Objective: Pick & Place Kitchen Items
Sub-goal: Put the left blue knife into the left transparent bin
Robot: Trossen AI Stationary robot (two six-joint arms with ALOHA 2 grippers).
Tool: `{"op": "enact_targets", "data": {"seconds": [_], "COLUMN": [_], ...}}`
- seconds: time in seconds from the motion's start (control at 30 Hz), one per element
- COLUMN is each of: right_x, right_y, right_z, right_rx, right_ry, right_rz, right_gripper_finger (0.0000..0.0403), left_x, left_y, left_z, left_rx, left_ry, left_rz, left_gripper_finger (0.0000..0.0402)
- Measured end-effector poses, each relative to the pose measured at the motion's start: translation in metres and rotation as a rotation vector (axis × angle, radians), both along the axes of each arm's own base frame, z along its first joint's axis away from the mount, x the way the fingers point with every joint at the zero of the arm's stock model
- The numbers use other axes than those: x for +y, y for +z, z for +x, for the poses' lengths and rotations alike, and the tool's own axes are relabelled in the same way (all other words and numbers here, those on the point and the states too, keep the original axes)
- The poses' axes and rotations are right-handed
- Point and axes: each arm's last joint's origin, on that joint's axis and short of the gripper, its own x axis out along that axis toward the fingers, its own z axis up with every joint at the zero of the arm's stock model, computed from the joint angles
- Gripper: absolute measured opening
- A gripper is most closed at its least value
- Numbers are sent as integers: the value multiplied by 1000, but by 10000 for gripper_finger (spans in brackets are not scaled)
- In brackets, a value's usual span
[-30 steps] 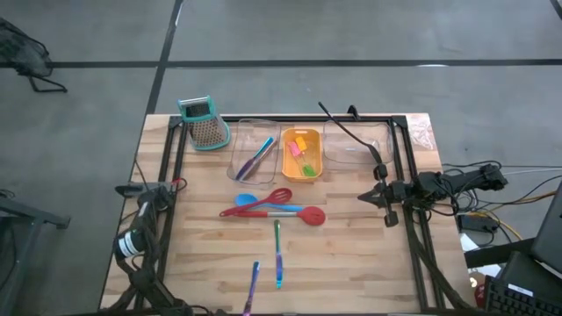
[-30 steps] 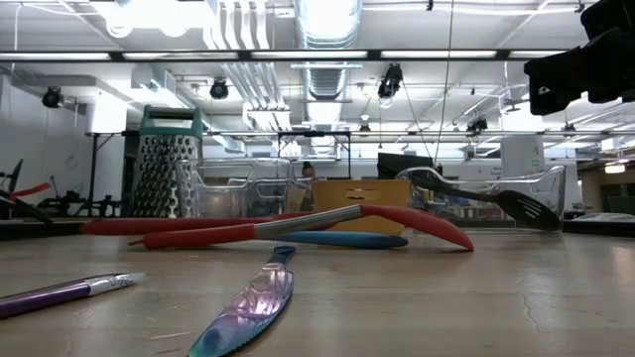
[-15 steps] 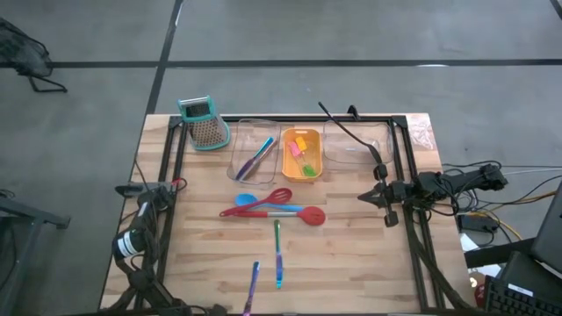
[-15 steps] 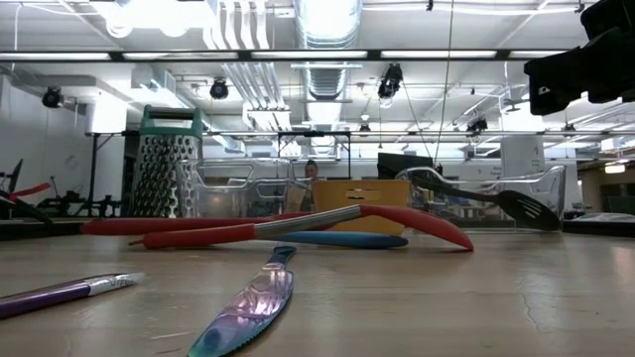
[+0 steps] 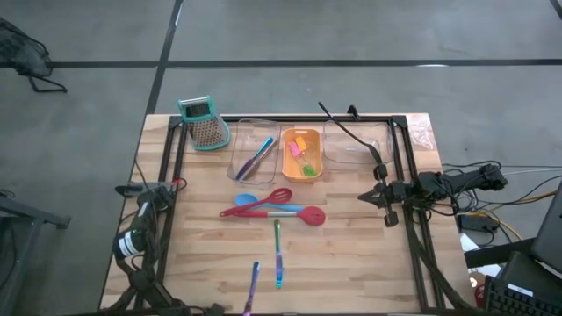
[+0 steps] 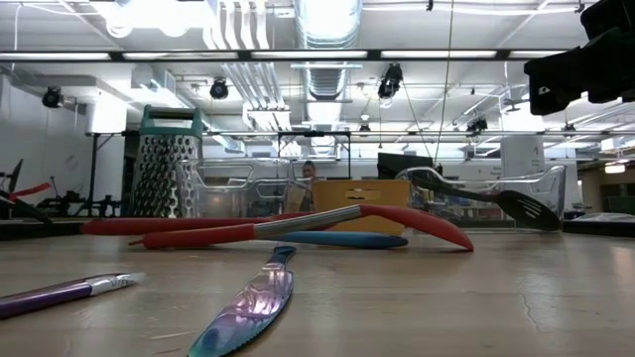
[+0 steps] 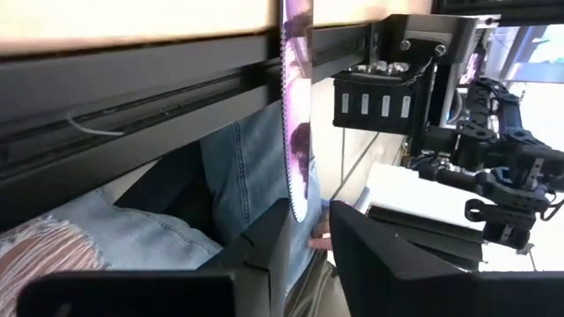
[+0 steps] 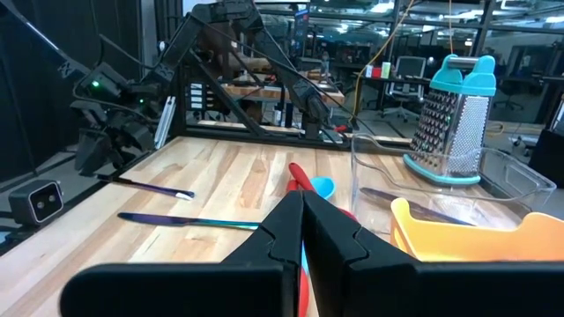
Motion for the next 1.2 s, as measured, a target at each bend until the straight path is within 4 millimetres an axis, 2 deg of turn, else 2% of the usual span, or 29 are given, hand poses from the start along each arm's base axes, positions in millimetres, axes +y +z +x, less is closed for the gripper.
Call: {"op": "enact_targets", "data": {"seconds": [0.67, 0.93, 1.2], "right_x": [0, 0, 0], "right_y": [0, 0, 0], "right_z": [0, 0, 0], "right_rx": [0, 0, 1], "right_ry": [0, -1, 0], "right_rz": [0, 0, -1], "right_gripper_finger": [8, 8, 8], "left_x": [5, -1, -5], "left_y": [3, -13, -13], "left_z": [17, 32, 35], "left_rx": [28, 19, -9], "left_ry": [19, 51, 62], "left_rz": [-8, 40, 77], "left_gripper_finger": [80, 79, 29]}}
